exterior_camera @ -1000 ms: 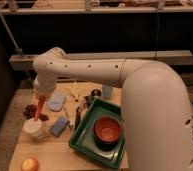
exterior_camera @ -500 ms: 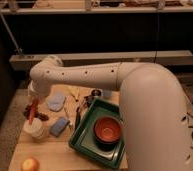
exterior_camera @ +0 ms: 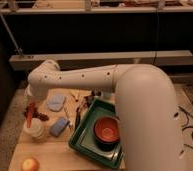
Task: Place pepper in paper cup
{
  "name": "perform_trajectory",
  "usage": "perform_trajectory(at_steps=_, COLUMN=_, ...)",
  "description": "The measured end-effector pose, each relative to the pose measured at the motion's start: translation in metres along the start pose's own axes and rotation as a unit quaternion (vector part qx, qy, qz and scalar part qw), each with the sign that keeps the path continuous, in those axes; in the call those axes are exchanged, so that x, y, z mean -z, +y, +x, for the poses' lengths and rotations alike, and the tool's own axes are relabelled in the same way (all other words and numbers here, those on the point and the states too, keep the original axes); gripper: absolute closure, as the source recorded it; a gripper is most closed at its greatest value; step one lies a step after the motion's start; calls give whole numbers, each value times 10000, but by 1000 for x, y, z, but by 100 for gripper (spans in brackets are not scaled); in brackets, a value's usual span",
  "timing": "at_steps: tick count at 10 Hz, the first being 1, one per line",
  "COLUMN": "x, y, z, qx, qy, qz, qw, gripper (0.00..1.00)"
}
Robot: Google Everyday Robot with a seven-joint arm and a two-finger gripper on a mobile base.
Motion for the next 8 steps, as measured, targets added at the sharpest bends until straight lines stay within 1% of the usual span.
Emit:
perform_trajectory(at_steps=2, x=-10, y=2, z=1, qx=81, qy=-22, qz=92, qw=9999, gripper=100)
perform_trajectory(at_steps=3, x=-16, y=7, z=3, qx=131, qy=-36, qz=267, qw=9996, gripper=100)
perform_trajectory(at_steps=4, x=-17, y=9, z=5, qx=169, qy=-32, qz=376, qw=9991, gripper=100)
perform_trajectory(at_steps=5, x=-18, y=8, z=5, qx=271, qy=-14, qz=538, qw=9982, gripper=100)
perform_trajectory(at_steps=6, x=-19, y=8, z=4, qx=461, qy=14, qz=750, qw=9961, gripper=100)
perform_trajectory(at_steps=7, x=-20, y=10, z=4, qx=668, qy=36, qz=964, qw=9931, gripper=100)
perform_trajectory(at_steps=8, x=-22, y=14, z=4, qx=871, qy=65, qz=1171, qw=9893, gripper=100)
